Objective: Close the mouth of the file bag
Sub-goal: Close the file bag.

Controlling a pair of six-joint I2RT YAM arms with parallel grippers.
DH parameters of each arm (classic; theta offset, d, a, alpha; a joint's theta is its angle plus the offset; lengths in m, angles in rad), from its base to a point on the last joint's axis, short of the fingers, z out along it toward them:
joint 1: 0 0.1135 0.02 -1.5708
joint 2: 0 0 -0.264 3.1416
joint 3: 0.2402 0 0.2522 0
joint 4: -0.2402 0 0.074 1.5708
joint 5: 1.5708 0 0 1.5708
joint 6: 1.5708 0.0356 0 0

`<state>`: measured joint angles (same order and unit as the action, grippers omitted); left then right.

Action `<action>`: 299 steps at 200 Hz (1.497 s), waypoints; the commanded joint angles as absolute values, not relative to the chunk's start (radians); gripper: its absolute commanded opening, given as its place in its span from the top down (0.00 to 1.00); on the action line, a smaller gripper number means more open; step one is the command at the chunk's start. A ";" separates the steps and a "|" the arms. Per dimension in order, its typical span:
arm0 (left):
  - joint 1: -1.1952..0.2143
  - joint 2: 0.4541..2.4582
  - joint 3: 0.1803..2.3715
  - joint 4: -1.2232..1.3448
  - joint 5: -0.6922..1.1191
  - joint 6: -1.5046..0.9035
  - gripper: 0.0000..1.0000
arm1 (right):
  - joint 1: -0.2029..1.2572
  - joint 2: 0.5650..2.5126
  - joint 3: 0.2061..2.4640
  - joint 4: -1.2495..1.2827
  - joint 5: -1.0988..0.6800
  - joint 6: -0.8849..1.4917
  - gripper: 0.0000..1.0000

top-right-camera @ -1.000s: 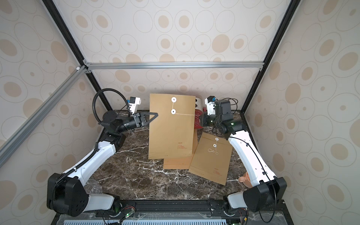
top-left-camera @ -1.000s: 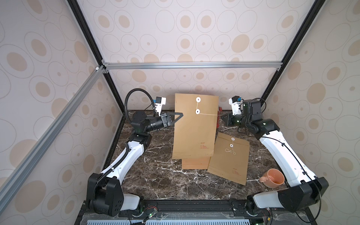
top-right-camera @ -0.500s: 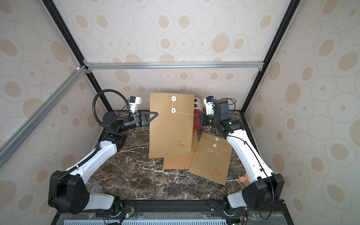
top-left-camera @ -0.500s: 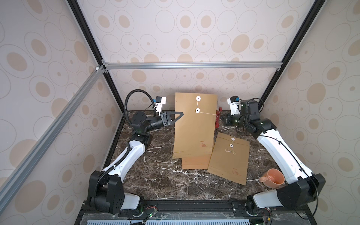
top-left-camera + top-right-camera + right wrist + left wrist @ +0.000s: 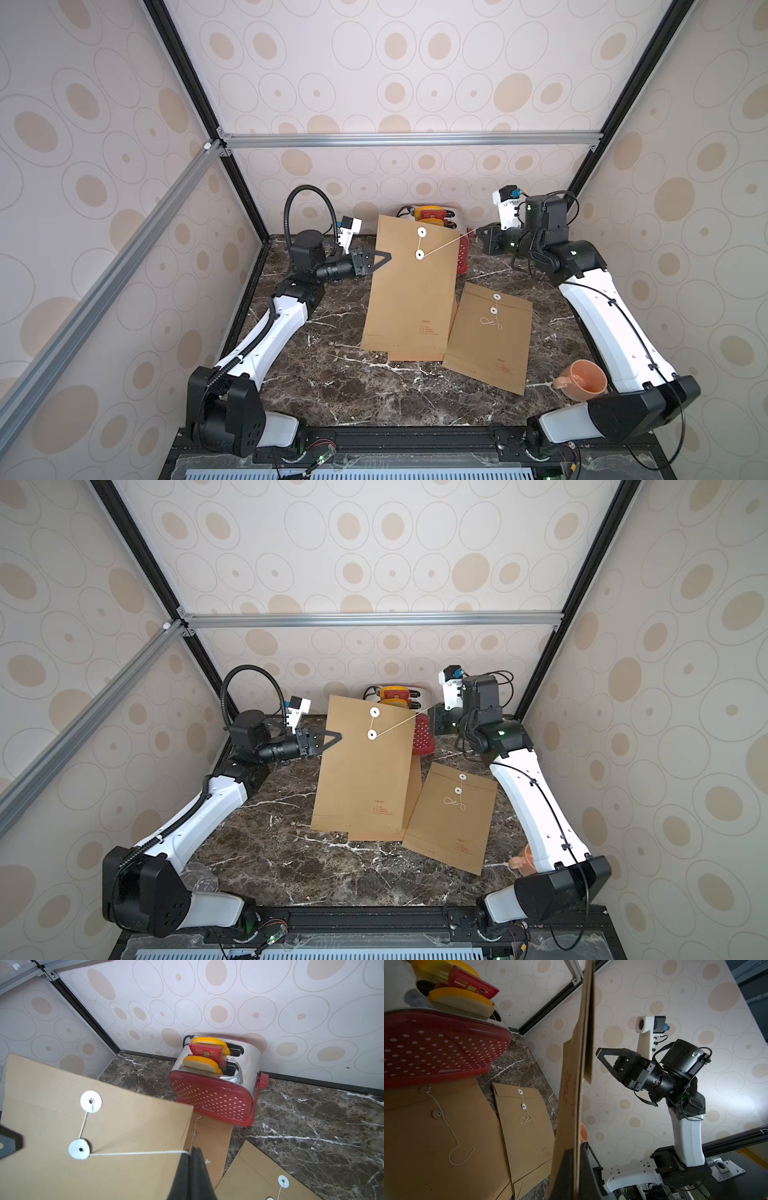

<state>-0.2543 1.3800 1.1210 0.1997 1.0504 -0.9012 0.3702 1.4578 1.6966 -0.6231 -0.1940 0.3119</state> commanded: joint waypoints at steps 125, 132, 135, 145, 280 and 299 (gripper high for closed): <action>-0.284 1.404 1.176 0.168 1.081 -0.868 1.00 | 0.481 1.663 1.868 -0.538 -0.264 0.376 1.00; -0.286 1.405 1.180 0.150 1.081 -0.858 1.00 | 0.493 1.677 1.887 -0.553 -0.255 0.367 1.00; -0.287 1.406 1.181 0.143 1.081 -0.853 1.00 | 0.500 1.683 1.895 -0.558 -0.252 0.364 1.00; -0.290 1.412 1.187 0.124 1.084 -0.845 1.00 | 0.517 1.702 1.918 -0.565 -0.247 0.356 1.00; -0.301 1.434 1.198 0.080 1.088 -0.827 1.00 | 0.670 1.802 2.052 -0.635 -0.236 0.287 1.00; -0.301 1.436 1.198 0.080 1.088 -0.824 1.00 | 0.680 1.796 2.058 -0.631 -0.236 0.289 1.00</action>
